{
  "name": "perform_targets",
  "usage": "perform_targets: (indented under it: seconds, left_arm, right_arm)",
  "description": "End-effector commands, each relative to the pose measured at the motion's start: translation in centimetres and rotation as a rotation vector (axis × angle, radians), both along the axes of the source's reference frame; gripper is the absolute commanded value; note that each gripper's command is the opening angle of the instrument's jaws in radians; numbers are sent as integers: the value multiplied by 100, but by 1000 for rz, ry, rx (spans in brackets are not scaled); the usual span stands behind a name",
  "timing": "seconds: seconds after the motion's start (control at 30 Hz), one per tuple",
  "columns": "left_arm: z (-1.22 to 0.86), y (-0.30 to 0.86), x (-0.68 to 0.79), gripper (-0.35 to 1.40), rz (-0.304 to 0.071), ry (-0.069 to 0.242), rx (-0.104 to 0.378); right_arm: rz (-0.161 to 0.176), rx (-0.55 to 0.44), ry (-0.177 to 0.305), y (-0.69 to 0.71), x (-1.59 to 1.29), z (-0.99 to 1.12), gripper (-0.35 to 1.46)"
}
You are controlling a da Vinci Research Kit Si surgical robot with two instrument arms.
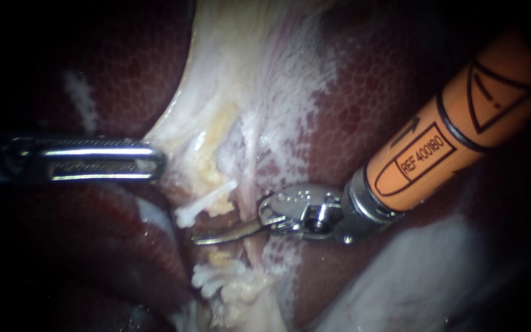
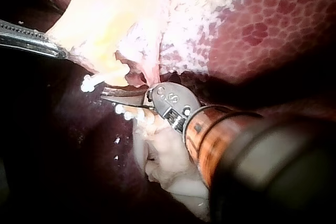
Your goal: Go back from the cut left tube
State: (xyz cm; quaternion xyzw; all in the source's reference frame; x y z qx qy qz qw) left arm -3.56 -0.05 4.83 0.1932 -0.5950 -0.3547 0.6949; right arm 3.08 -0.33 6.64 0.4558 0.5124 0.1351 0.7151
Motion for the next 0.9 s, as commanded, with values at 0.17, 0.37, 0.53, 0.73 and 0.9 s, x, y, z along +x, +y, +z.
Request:
perform_targets:
  seconds: [0.17, 0.37, 0.53, 0.73, 0.9]
  left_arm:
    - [0, 0, 0, -35, 0, 0, 0]
    - [0, 0, 0, -35, 0, 0, 0]
    - [0, 0, 0, -35, 0, 0, 0]
    - [0, -1, 0, -35, 0, 0, 0]
    - [0, -1, 0, -35, 0, 0, 0]
  right_arm:
    - [0, 0, 0, 1, 1, 0, -35]
    - [0, 0, 0, 1, 1, 0, -35]
    - [16, 0, 1, 2, 2, 0, -30]
    - [18, -37, 31, 3, 1, 0, 37]
    - [20, -45, 42, 3, 0, 0, 56]
